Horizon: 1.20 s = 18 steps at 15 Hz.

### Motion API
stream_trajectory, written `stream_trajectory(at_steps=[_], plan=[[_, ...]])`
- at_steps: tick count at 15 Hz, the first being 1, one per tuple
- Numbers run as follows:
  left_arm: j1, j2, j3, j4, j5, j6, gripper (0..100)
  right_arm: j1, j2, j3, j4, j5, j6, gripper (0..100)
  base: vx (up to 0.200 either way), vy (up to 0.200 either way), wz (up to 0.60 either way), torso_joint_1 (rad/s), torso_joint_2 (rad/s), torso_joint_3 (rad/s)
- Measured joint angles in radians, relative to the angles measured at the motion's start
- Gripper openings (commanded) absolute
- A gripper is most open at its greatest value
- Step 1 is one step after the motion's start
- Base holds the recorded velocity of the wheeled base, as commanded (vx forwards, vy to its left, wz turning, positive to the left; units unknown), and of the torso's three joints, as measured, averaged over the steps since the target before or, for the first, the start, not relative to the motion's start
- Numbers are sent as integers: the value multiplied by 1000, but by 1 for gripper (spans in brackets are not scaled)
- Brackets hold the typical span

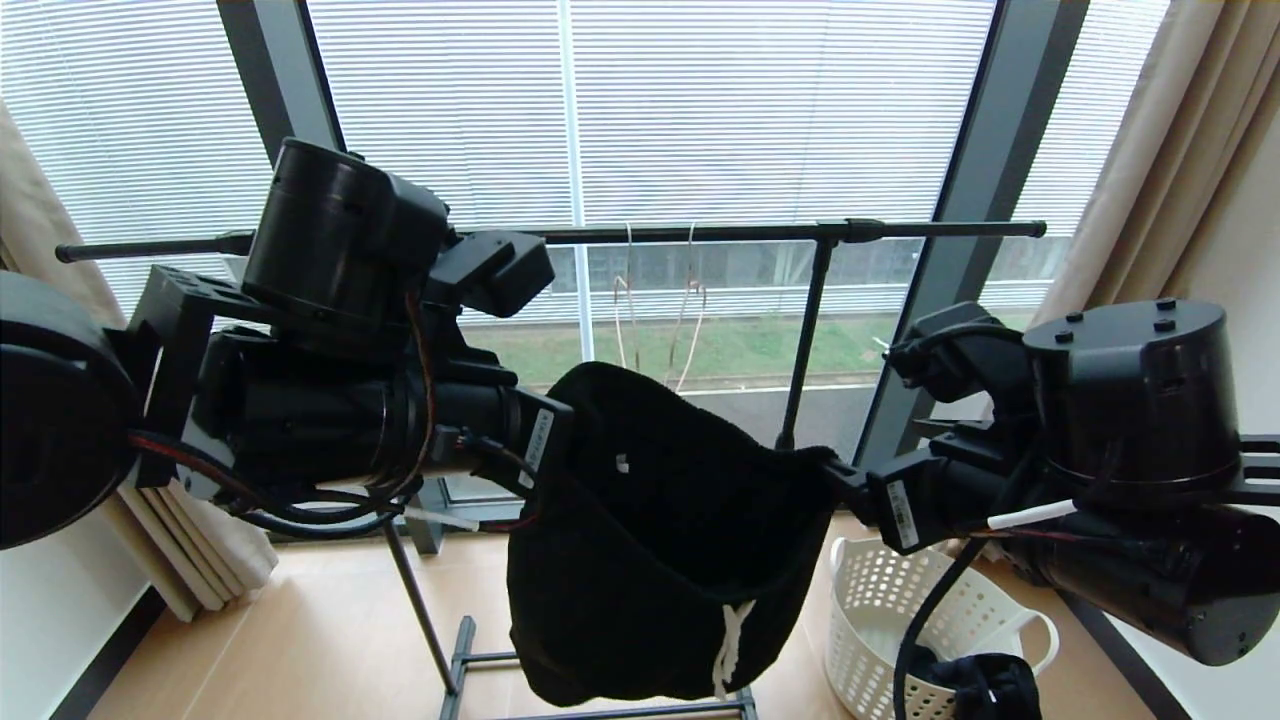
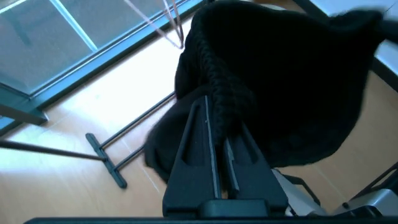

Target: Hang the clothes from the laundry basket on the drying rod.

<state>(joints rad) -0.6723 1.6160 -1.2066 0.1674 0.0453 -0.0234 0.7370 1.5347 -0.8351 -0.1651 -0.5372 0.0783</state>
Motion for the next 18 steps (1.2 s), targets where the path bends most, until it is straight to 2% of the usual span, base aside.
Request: stream_trajectory(at_steps=[4, 6, 7, 9, 11, 14, 16, 18], plan=[[-9, 24, -80, 3, 3, 0, 0, -15, -4, 82, -8, 64, -113, 100, 0, 0, 0, 0, 0, 0], [-14, 33, -114, 3, 5, 0, 0, -16, -17, 124, -19, 161, -166, 100, 0, 0, 0, 0, 0, 0], [-19, 36, -122, 4, 5, 0, 0, -16, -22, 137, -62, 214, -174, 100, 0, 0, 0, 0, 0, 0], [-29, 40, -129, 4, 5, 0, 0, -16, -29, 170, -192, 289, -176, 100, 0, 0, 0, 0, 0, 0], [-39, 41, -120, 6, 5, 2, 0, -16, -27, 215, -357, 394, -168, 100, 0, 0, 0, 0, 0, 0], [-50, 40, -111, 6, 1, 8, 0, -26, 11, 241, -401, 434, -120, 100, 0, 0, 0, 0, 0, 0], [-61, 37, -100, 5, -1, 65, 0, -76, 44, 244, -442, 544, -110, 100, 0, 0, 0, 0, 0, 0], [-72, 26, -77, 1, -5, 115, 0, -147, 64, 246, -472, 689, -109, 100, 0, 0, 0, 0, 0, 0]])
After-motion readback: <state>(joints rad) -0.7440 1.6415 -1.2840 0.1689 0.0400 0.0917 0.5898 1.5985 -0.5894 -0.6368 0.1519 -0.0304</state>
